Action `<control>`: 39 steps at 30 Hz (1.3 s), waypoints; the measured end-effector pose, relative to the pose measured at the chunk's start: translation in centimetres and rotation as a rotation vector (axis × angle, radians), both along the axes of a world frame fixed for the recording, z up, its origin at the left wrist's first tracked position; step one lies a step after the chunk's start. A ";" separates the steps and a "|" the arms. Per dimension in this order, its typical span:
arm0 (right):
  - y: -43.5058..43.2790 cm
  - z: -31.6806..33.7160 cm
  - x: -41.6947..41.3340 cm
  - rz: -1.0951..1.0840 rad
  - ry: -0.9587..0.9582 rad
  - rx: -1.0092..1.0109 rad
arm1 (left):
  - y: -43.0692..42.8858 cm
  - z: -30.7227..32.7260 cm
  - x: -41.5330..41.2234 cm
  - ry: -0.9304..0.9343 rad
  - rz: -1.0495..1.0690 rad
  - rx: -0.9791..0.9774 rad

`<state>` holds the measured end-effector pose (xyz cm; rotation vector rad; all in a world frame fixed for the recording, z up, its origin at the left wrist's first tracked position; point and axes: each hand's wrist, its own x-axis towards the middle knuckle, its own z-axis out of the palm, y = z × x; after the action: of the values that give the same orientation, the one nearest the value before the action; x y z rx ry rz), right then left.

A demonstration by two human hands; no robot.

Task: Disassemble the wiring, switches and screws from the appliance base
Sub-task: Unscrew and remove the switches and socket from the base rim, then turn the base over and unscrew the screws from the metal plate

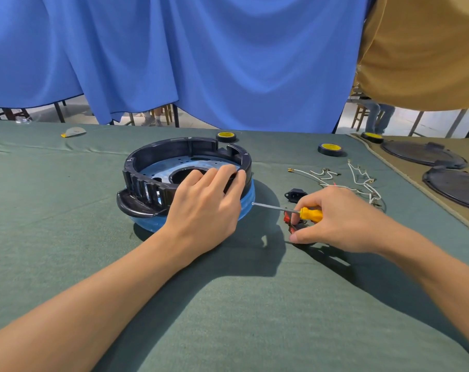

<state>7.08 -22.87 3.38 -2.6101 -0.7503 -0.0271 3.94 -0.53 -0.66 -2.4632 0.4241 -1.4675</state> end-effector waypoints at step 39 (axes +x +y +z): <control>9.3 2.2 1.2 -0.266 0.830 1.236 | 2.6 2.8 -0.2 -0.078 -0.032 -0.439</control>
<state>8.30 -13.57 5.55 -1.2992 0.0040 0.3663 3.78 2.09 2.14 -2.7177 0.1344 -1.8271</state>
